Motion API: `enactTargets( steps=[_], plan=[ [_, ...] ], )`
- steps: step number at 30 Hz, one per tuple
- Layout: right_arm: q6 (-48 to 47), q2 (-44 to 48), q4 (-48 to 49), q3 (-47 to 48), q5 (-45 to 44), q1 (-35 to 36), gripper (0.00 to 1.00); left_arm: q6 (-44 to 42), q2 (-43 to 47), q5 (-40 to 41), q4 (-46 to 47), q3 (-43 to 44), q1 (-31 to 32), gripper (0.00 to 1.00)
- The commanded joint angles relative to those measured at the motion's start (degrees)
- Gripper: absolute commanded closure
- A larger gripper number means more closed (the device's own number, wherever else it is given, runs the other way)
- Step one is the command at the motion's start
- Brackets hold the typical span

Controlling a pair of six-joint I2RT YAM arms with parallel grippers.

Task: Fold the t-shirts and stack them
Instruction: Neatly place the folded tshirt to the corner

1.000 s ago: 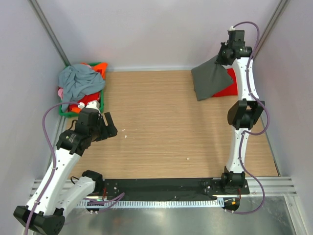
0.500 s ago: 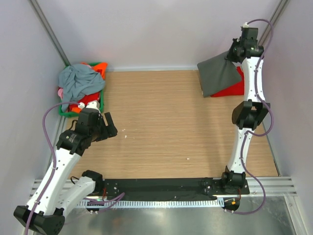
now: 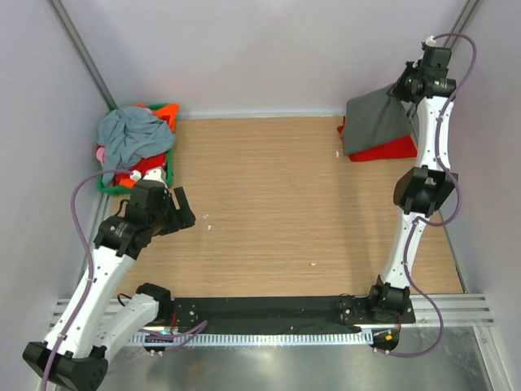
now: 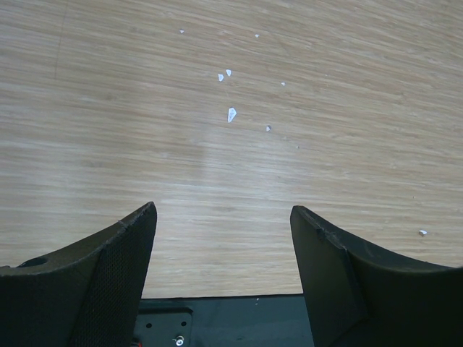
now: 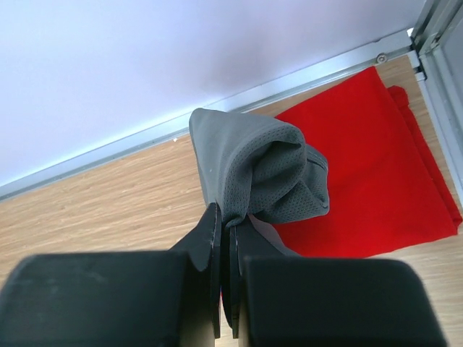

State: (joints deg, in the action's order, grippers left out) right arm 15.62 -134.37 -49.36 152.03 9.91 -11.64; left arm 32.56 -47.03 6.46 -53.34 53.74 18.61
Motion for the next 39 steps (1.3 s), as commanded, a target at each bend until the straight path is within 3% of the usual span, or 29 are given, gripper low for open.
enactTargets(
  steps=[1,11,20,25,27,28,29,31,32,34,39],
  plan=[
    [-0.41,-2.21,2.78,0.46,3.27,-0.05,0.99,-0.04,0.0,0.48,2.45,-0.21,-0.33,0.24],
    [-1.38,-6.61,4.71,0.47,4.77,-3.91,0.99,0.05,-0.52,0.4,2.45,-0.3,-0.33,0.25],
    [-2.43,-7.92,10.51,-3.22,-2.0,-5.32,0.99,0.14,-0.96,0.66,2.28,-0.21,-0.33,0.25],
    [-2.26,-9.6,14.46,-4.9,-3.67,-5.76,0.93,0.31,-1.14,0.92,2.19,-0.21,-0.33,0.25],
    [-1.91,-11.09,16.13,-4.98,-4.55,-5.94,0.71,0.32,-1.31,1.01,2.19,-0.21,-0.33,0.25],
    [-1.56,-11.62,16.58,-4.81,-6.29,-6.03,0.56,0.32,-1.31,1.1,2.19,-0.21,-0.33,0.25],
    [-1.21,-11.97,17.02,-4.55,-7.27,-6.38,0.34,0.32,-1.31,1.1,2.19,-0.3,-0.33,0.25],
    [0.02,-12.5,17.98,-4.28,-12.07,-6.73,0.2,0.4,-1.4,1.19,2.1,-0.21,-0.24,0.25],
    [0.29,-12.41,17.99,-3.85,-14.37,-7.17,0.15,0.4,-1.49,1.27,2.1,-0.3,-0.24,0.25],
    [1.08,-10.23,17.99,-4.19,-17.37,-7.52,0.14,0.4,-1.58,1.1,2.1,-0.21,-0.24,0.25],
    [3.71,1.28,21.67,-16.47,-20.55,-7.52,0.12,0.4,-1.23,1.19,2.1,-0.21,-0.24,0.25]
  ],
)
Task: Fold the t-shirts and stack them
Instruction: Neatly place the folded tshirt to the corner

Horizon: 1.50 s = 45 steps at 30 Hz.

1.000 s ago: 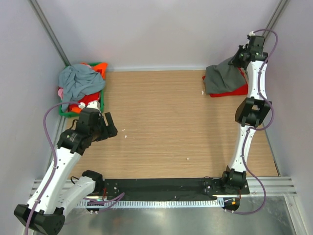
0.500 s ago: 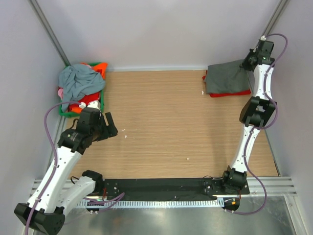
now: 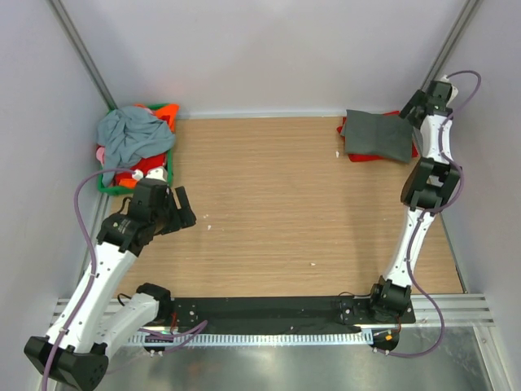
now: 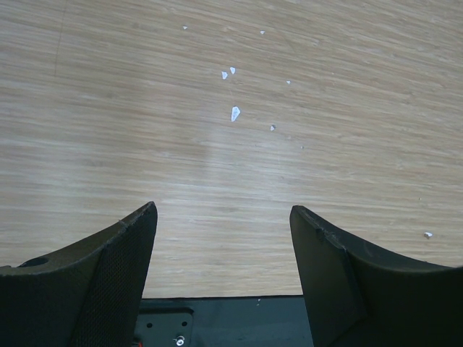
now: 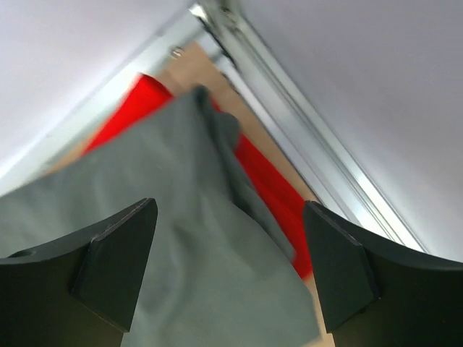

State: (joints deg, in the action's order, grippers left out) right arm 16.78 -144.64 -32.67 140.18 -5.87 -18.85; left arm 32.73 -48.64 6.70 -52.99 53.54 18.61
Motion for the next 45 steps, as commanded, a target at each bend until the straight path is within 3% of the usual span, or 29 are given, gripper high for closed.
enactTargets(
  steps=[1,6,9,10,13,16,22,39,42,44,45],
  plan=[
    [3.52,14.1,5.76,-7.18,-4.94,-0.31,0.12,0.23,0.56,1.03,1.75,-0.01,-0.24,0.25],
    [10.2,29.29,7.97,-27.91,-3.46,-0.4,0.12,0.23,1.44,1.3,1.75,-0.01,-0.24,0.25],
    [15.89,34.23,10.51,-39.78,2.85,-2.5,0.11,0.23,1.62,1.3,1.75,-0.01,-0.24,0.25],
    [18.27,35.03,14.69,-46.33,12.89,-5.03,0.12,0.14,1.8,1.12,1.75,-0.01,-0.24,0.25],
    [27.15,35.04,27.01,-57.16,28.3,-9.17,0.26,0.23,2.67,1.39,1.75,-0.01,-0.24,0.25],
    [27.18,33.72,28.27,-59.4,31.27,-11.21,0.31,0.23,3.46,1.21,1.93,-0.19,-0.24,0.25],
    [26.2,33.72,28.35,-63.18,29.16,-11.21,0.31,0.05,3.29,0.95,1.93,-0.01,-0.24,0.25],
    [26.2,25.29,29.23,-58.88,24.85,-9.71,0.29,0.14,4.34,1.65,1.93,-0.1,-0.24,0.25],
    [26.38,23.44,29.59,-57.39,24.16,-9.27,0.33,0.14,4.35,1.83,1.93,-0.1,-0.33,0.25],
    [25.94,22.65,29.59,-56.16,22.05,-9.01,0.42,0.14,4.26,1.83,1.93,-0.19,-0.24,0.25],
    [25.85,22.47,29.5,-55.2,21.43,-9.01,0.53,0.23,4.17,1.91,1.93,-0.1,-0.24,0.25]
  ],
)
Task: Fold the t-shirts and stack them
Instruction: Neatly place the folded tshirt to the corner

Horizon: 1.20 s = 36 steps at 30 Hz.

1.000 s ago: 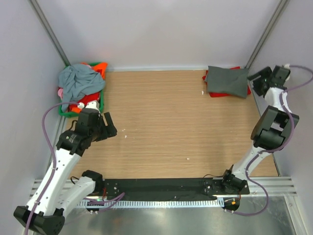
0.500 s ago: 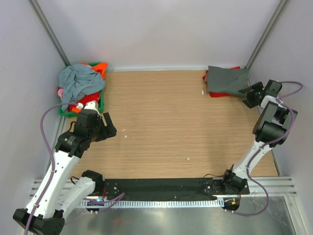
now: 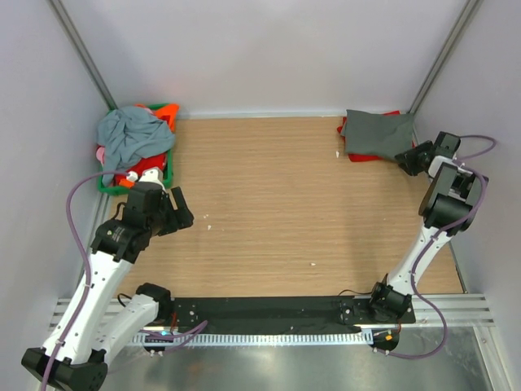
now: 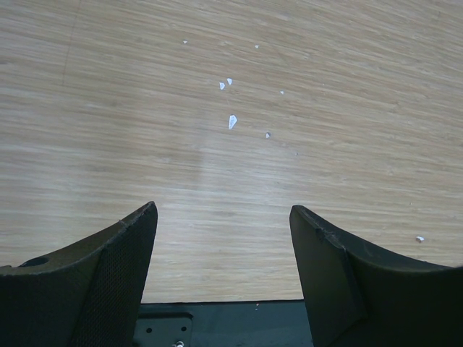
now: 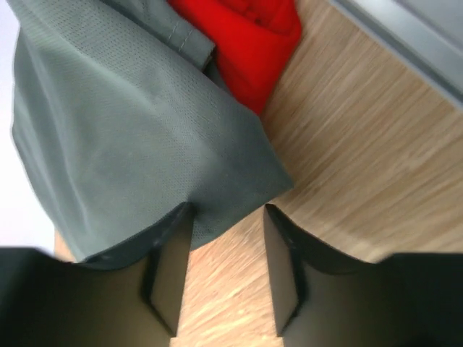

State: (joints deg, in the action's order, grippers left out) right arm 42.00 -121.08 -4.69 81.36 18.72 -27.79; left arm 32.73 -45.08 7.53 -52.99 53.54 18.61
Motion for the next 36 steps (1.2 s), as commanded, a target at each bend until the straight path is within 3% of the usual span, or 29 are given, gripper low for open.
enactTargets(
  steps=[1,3,8,18,24,26,28,29,32,36],
  plan=[
    [0.37,-1.35,1.35,4.15,-3.77,-0.07,0.59,0.23,0.61,1.08,1.84,-0.1,-0.24,0.25],
    [-0.16,-1.36,-0.14,5.81,-5.36,-0.07,0.74,0.23,0.61,1.0,1.84,-0.1,-0.24,0.25],
    [-1.91,-0.13,-2.95,8.54,-10.97,0.11,0.87,0.23,0.34,1.08,1.84,-0.1,-0.24,0.25],
    [-4.82,-4.25,-8.67,20.06,-15.64,0.19,0.96,0.32,0.08,1.0,1.84,-0.1,-0.24,0.25],
    [-5.08,-2.77,-8.15,15.59,-18.46,0.19,0.98,0.23,-0.1,1.26,1.84,-0.1,-0.24,0.25],
    [-4.82,-1.02,-8.05,11.99,-21.96,0.28,0.92,0.32,-0.1,1.17,1.84,-0.1,-0.24,0.25],
    [-4.91,1.26,-9.28,9.7,-23.46,0.37,0.72,0.32,-0.09,1.26,1.75,-0.19,-0.24,0.25],
    [-5.0,2.33,-9.72,9.08,-24.77,0.37,0.57,0.32,-0.01,1.17,1.84,-0.19,-0.24,0.25],
    [-5.08,9.33,-11.91,6.45,-29.07,0.72,0.37,0.32,0.17,1.08,1.93,-0.19,-0.24,0.25],
    [-5.35,20.48,-15.08,3.02,-34.35,1.42,0.25,0.4,0.26,1.17,1.84,-0.1,-0.24,0.25]
  ],
)
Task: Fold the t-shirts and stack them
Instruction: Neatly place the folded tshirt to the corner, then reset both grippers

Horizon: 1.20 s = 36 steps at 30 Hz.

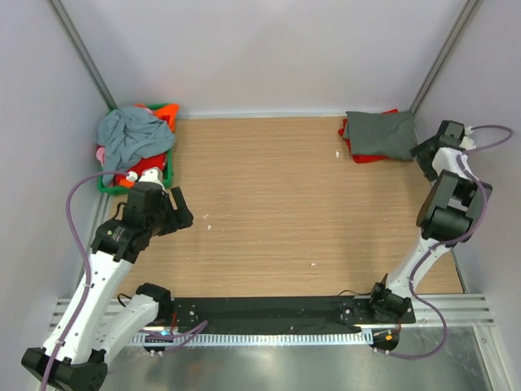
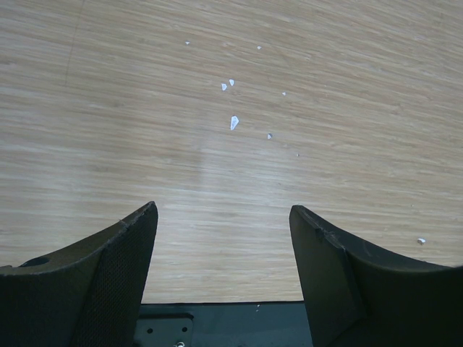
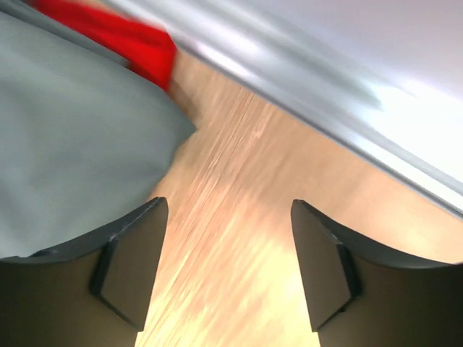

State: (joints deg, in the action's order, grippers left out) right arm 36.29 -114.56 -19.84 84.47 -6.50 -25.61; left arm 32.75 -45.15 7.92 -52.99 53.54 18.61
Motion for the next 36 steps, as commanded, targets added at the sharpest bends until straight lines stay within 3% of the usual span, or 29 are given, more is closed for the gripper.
enactTargets(
  steps=[1,7,15,18,21,29,36],
  plan=[
    [0.18,16.63,-0.64,-0.7,-9.58,-0.33,0.24,0.38,0.32,0.78,1.75,-0.1,-0.24,0.25],
    [-2.54,36.73,-4.69,-8.69,-7.3,7.91,0.23,0.21,1.02,1.3,1.58,0.07,-0.24,0.25],
    [2.19,61.72,3.22,-40.02,0.27,46.37,0.23,-3.21,1.11,2.26,0.17,4.11,-0.24,0.21],
    [5.62,67.7,7.96,-50.75,0.09,57.55,0.21,-6.29,1.72,6.57,2.18,5.17,-0.24,0.15],
    [8.53,71.49,12.44,-58.7,-1.76,63.55,0.2,-8.41,2.52,9.73,5.78,3.42,-0.24,0.08],
    [9.41,68.17,32.83,-72.68,-2.38,67.0,0.2,-6.21,1.64,20.2,3.43,2.8,-0.42,0.08],
    [10.11,63.24,33.9,-72.16,-3.87,67.27,0.19,-6.03,1.81,19.41,3.6,2.71,-0.42,0.07]
  ],
)
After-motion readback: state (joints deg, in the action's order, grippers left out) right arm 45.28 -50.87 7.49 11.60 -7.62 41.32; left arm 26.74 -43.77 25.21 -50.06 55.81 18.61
